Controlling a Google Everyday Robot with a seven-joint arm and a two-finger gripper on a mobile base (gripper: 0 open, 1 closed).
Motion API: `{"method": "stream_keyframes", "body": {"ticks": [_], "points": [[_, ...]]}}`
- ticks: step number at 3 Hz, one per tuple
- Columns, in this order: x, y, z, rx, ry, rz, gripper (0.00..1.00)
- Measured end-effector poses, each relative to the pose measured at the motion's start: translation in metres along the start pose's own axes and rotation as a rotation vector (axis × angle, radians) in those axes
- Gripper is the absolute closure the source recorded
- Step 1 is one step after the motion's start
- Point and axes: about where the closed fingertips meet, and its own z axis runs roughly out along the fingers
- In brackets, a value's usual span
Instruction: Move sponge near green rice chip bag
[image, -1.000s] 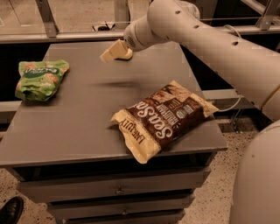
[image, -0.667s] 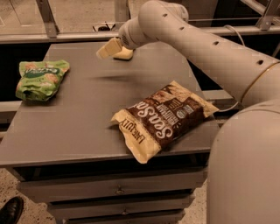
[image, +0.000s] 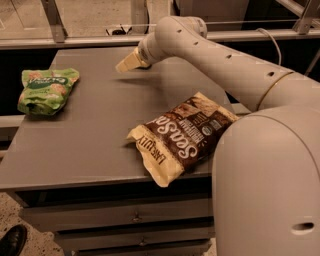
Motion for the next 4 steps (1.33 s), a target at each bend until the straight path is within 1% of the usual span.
{"method": "stream_keyframes", "body": {"ticks": [1,2,3,4], "points": [[0.014,-0.009,0.007,0.02,0.017,0.021,0.0],[0.026,-0.013,0.012,0.019,0.02,0.051,0.2],[0.031,-0.014,0.013,0.018,0.019,0.061,0.41],[0.025,-0.013,0.004,0.018,-0.004,0.04,0.64]]}}
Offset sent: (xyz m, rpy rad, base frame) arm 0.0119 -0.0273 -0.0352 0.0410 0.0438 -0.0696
